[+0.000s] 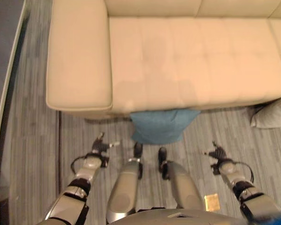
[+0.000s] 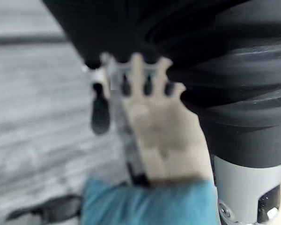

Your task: Pick up all the scattered cushions and arrange them neatly on the sofa.

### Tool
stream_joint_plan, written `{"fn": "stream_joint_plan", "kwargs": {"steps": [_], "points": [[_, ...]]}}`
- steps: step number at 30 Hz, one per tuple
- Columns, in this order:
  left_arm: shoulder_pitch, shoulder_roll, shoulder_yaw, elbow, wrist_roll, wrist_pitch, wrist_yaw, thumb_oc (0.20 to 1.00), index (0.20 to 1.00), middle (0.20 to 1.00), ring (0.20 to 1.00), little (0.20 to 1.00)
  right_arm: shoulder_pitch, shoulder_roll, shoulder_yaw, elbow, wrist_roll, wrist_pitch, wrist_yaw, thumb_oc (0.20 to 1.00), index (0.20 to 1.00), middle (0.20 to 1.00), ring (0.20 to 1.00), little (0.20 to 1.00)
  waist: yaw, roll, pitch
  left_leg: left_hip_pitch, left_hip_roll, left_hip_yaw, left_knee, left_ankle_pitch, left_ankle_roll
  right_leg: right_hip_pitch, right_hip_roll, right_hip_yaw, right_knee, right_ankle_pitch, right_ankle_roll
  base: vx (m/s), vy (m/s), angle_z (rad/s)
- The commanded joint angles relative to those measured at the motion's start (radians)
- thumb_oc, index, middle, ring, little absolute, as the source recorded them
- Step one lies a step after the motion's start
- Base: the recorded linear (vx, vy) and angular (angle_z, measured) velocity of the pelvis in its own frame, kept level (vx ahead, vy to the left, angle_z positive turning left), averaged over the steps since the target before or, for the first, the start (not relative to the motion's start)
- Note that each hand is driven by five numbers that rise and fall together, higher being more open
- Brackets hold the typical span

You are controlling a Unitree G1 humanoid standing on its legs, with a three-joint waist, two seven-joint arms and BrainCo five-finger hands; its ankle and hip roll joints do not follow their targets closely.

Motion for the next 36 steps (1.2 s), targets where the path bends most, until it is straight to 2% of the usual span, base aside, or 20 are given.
{"fn": "stream_joint_plan", "kwargs": {"steps": [1, 5, 6, 7, 13, 17, 24, 36], "points": [[0.009, -0.012, -0.02, -0.019, -0.066, -0.041, 0.075, 1.0, 1.0, 1.0, 1.0, 1.0, 0.014, -0.033, 0.016, -0.027, 0.081, -0.02, -0.08, 1.0, 1.0, 1.0, 1.0, 1.0, -0.015, 0.004, -0.075, -0.143, 0.024, -0.045, 0.167, -0.14, 0.009, -0.099, -0.007, -0.006, 0.02, 0.032, 0.021, -0.05, -0.044, 0.07], [-0.046, -0.011, -0.031, -0.021, -0.086, -0.046, 0.103, 1.0, 1.0, 1.0, 1.0, 1.0, -0.032, -0.039, 0.021, -0.041, 0.095, -0.025, -0.108, 1.0, 1.0, 1.0, 1.0, 1.0, -0.023, 0.007, -0.068, -0.234, 0.023, -0.049, 0.218, -0.146, 0.007, -0.191, -0.006, -0.012, 0.072, 0.022, 0.017, -0.11, -0.038, 0.03], [-0.102, -0.024, -0.05, -0.034, -0.127, -0.05, 0.113, 1.0, 1.0, 1.0, 1.0, 1.0, -0.081, -0.054, 0.018, -0.069, 0.115, -0.032, -0.147, 1.0, 1.0, 1.0, 1.0, 1.0, -0.035, 0.013, -0.059, -0.35, 0.02, -0.057, 0.274, -0.149, 0.004, -0.304, -0.003, -0.012, 0.13, 0.014, 0.01, -0.1, -0.041, 0.02], [-0.103, -0.024, -0.05, -0.033, -0.127, -0.05, 0.112, 1.0, 1.0, 1.0, 1.0, 1.0, -0.081, -0.054, 0.017, -0.069, 0.115, -0.032, -0.147, 1.0, 1.0, 1.0, 1.0, 1.0, -0.036, 0.014, -0.062, -0.355, 0.02, -0.058, 0.276, -0.15, 0.004, -0.309, -0.003, -0.013, 0.133, 0.013, 0.01, -0.14, -0.067, 0.03], [-0.21, -0.05, -0.097, -0.07, -0.191, -0.064, 0.131, 1.0, 1.0, 1.0, 1.0, 1.0, -0.183, -0.075, 0.03, -0.102, 0.141, -0.051, -0.207, 1.0, 1.0, 1.0, 1.0, 1.0, -0.052, 0.039, -0.059, -0.595, 0.014, -0.064, 0.369, -0.144, 0.0, -0.568, 0.0, -0.004, 0.264, 0.001, 0.002, -0.06, -0.041, 0.01], [-0.276, -0.064, -0.119, -0.076, -0.223, -0.07, 0.144, 1.0, 1.0, 1.0, 1.0, 1.0, -0.229, -0.082, 0.036, -0.105, 0.156, -0.06, -0.231, 1.0, 1.0, 1.0, 1.0, 1.0, -0.062, 0.048, -0.059, -0.691, 0.009, -0.071, 0.386, -0.131, -0.008, -0.666, 0.0, 0.0, 0.297, 0.004, 0.002, -0.03, -0.067, 0.01], [-0.374, -0.068, -0.15, -0.071, -0.225, -0.069, 0.151, 1.0, 1.0, 1.0, 1.0, 1.0, -0.278, -0.091, 0.041, -0.11, 0.188, -0.087, -0.244, 1.0, 1.0, 1.0, 1.0, 1.0, -0.079, 0.058, -0.076, -0.803, 0.009, -0.079, 0.387, -0.106, -0.019, -0.784, 0.006, -0.003, 0.32, 0.017, 0.001, -0.01, -0.069, 0.04], [-0.551, -0.057, -0.17, -0.027, -0.319, -0.075, 0.158, 1.0, 1.0, 1.0, 1.0, 1.0, -0.4, -0.124, 0.081, -0.121, 0.241, -0.111, -0.255, 1.0, 1.0, 1.0, 1.0, 1.0, -0.101, 0.064, -0.083, -0.923, 0.01, -0.075, 0.432, -0.107, -0.023, -0.906, 0.016, -0.001, 0.356, 0.026, 0.01, 0.0, -0.028, 0.01]]}}
